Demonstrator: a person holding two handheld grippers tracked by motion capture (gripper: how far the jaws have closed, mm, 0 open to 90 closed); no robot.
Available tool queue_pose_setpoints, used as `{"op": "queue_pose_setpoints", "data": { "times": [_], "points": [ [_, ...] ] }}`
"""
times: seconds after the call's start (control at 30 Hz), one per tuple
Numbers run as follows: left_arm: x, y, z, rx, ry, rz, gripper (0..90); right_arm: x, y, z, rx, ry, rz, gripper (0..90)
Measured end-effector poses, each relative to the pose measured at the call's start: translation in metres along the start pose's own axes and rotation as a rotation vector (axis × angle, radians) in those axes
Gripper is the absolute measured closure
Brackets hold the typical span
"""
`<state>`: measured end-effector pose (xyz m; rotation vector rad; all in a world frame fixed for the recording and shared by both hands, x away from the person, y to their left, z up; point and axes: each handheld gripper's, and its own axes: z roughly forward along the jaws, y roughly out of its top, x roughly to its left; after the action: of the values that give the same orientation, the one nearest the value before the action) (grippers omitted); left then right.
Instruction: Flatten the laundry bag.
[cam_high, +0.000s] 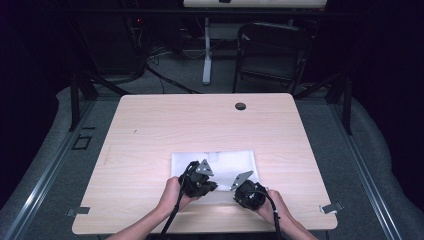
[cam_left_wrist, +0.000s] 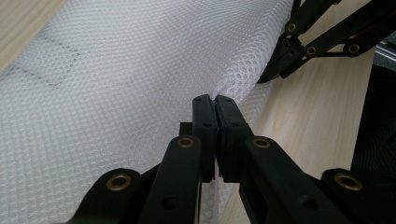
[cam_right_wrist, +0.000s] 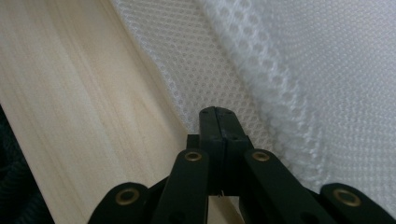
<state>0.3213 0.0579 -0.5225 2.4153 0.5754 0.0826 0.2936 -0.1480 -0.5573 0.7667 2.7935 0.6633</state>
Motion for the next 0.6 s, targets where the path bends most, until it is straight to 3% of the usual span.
{"op": "queue_pose_setpoints", "data": {
  "times": [0.17,0.4,0.6],
  "points": [
    [0.004,0.004,-0.004,-0.018,0.004,-0.028,88.1,0.000,-0.001,0.000,0.002,0.017,-0.001,90.0],
    [0.008,0.008,-0.007,-0.007,0.002,-0.030,88.1,0.000,-0.001,-0.001,0.014,0.030,-0.005,90.0],
    [0.014,0.012,-0.014,-0.026,0.014,-0.041,88.1,0.001,-0.002,-0.003,0.034,0.045,-0.011,90.0]
  ]
}}
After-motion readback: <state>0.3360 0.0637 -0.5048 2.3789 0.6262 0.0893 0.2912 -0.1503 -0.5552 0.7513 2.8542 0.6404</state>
